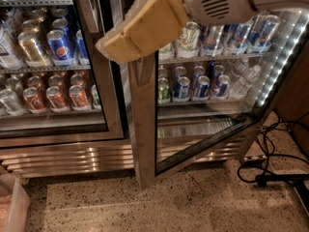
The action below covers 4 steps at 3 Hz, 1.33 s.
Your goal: Open right fridge door
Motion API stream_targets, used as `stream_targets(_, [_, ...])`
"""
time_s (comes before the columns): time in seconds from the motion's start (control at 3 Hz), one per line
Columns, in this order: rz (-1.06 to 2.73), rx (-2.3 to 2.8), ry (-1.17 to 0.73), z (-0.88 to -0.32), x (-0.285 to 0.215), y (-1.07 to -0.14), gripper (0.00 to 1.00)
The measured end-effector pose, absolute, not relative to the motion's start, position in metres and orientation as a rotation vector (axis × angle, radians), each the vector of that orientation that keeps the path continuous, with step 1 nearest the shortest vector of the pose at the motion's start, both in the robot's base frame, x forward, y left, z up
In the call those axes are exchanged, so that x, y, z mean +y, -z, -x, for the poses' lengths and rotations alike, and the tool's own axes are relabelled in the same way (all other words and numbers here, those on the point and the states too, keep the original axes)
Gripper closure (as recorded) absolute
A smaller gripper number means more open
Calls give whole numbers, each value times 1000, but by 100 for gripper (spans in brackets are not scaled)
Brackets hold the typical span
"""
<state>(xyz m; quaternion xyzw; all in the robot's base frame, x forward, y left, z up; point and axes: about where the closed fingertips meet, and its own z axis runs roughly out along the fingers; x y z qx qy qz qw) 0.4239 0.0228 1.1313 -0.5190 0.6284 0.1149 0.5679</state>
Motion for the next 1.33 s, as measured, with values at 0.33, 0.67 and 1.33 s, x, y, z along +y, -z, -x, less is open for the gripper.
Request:
stream_targets(0.33, [1219,1476,-270,-424,23,-1131,0])
stream_targets(0.67, [1219,1476,-270,-424,23,-1131,17])
stream_targets(1.33, [1219,1476,-270,-424,23,-1131,29])
